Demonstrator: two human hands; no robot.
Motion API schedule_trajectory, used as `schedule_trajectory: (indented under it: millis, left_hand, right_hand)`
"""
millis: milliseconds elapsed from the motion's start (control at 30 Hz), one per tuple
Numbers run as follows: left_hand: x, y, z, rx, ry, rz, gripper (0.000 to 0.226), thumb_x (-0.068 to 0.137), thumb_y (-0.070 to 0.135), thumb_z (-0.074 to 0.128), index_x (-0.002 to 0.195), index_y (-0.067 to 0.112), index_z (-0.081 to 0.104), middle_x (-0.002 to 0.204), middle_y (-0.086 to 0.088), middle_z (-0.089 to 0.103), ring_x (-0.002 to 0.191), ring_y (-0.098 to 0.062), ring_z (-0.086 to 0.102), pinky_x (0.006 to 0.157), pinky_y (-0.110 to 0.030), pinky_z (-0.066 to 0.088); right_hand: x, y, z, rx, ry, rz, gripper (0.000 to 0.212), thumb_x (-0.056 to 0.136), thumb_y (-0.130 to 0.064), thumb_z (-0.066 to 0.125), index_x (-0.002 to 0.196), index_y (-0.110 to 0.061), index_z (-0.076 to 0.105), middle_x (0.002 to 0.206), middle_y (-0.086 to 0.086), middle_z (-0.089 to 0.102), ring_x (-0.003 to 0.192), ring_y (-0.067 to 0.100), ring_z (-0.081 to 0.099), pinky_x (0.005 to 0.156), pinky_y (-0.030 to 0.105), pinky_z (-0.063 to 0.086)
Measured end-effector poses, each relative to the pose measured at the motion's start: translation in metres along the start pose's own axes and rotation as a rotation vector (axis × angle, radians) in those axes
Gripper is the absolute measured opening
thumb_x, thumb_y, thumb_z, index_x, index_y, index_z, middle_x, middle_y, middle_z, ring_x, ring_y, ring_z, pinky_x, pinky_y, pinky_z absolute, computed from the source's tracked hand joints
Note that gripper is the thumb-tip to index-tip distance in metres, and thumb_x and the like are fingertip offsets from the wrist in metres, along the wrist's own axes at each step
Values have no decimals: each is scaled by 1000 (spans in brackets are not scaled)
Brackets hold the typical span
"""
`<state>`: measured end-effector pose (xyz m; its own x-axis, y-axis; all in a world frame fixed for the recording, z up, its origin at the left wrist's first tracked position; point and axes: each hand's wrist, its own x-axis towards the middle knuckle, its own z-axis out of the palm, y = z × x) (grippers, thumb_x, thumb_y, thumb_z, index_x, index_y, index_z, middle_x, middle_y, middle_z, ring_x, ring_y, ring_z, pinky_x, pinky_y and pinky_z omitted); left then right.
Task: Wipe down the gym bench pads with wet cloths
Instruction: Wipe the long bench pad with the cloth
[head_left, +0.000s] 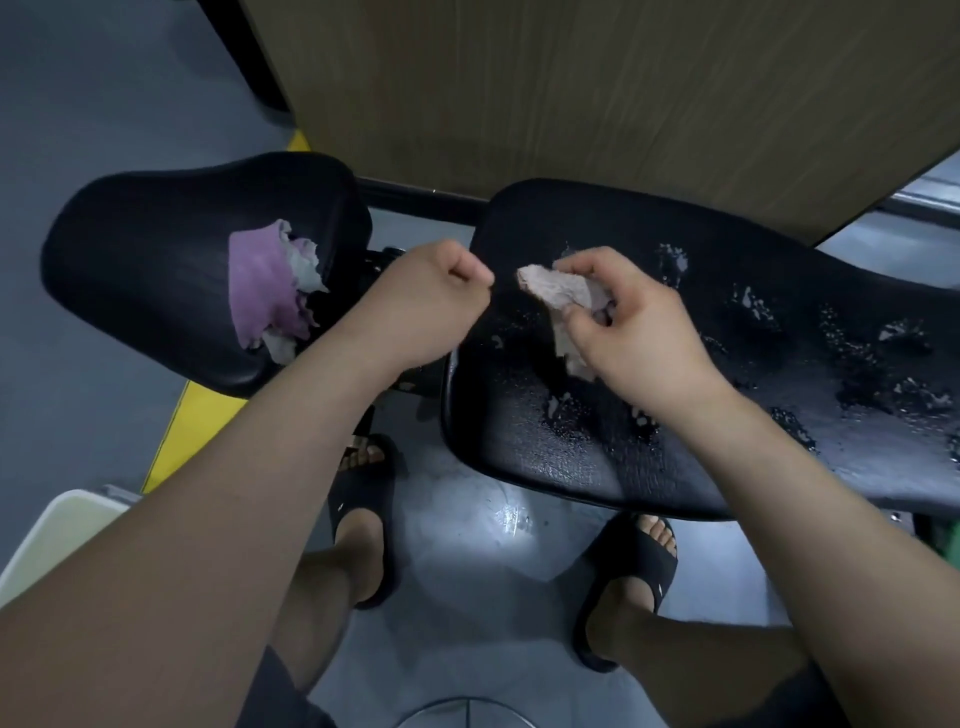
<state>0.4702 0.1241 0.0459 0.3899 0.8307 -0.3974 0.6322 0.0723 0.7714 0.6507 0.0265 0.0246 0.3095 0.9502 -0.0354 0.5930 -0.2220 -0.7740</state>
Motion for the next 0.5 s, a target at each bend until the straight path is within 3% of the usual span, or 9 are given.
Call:
schedule_trajectory:
  millis: [67, 133, 233, 333, 400, 500]
  left_hand:
    - [0, -12, -7, 242, -22, 32, 10, 97, 26, 57, 103, 29, 64, 94, 12, 65, 82, -5, 62, 70, -23, 48]
    - [1, -24, -14, 371, -71, 23, 16, 98, 27, 57, 113, 24, 62, 105, 9, 65, 94, -11, 62, 83, -29, 51]
    - [2, -42, -20, 517, -185, -2, 42, 97, 33, 61, 137, 23, 53, 131, -2, 58, 112, -18, 58, 93, -28, 46]
    - [3, -51, -20, 551, -306, -11, 65, 95, 40, 66, 152, 32, 37, 143, -5, 44, 118, -20, 53, 93, -26, 42]
    - [6, -55, -17, 563, -344, 8, 75, 92, 43, 69, 155, 37, 29, 146, -5, 40, 124, -22, 52, 99, -29, 43]
    - [10, -57, -11, 582, -370, 32, 87, 89, 45, 72, 158, 42, 19, 151, -6, 35, 133, -27, 46, 109, -39, 43]
  right_hand:
    - [9, 6, 4, -119, -21, -21, 29, 95, -19, 64, 120, -34, 66, 95, -2, 66, 68, 2, 64, 66, 10, 45]
    - [16, 9, 13, -252, -13, -86, 29, 94, -20, 65, 122, -29, 69, 98, -2, 63, 79, 7, 61, 74, 9, 42]
    - [23, 15, 29, -399, -33, -216, 31, 93, -12, 66, 123, -18, 72, 99, 5, 55, 81, 24, 62, 81, 25, 51]
    - [26, 23, 42, -534, -123, -280, 24, 96, -14, 64, 118, -15, 73, 93, 11, 52, 69, 35, 59, 68, 44, 58]
    - [25, 25, 44, -623, -174, -303, 17, 98, -16, 62, 108, -8, 72, 90, 11, 50, 65, 35, 56, 63, 42, 57]
    - [14, 24, 44, -691, -245, -320, 22, 100, -23, 59, 90, -5, 68, 81, 9, 44, 58, 31, 53, 57, 34, 49]
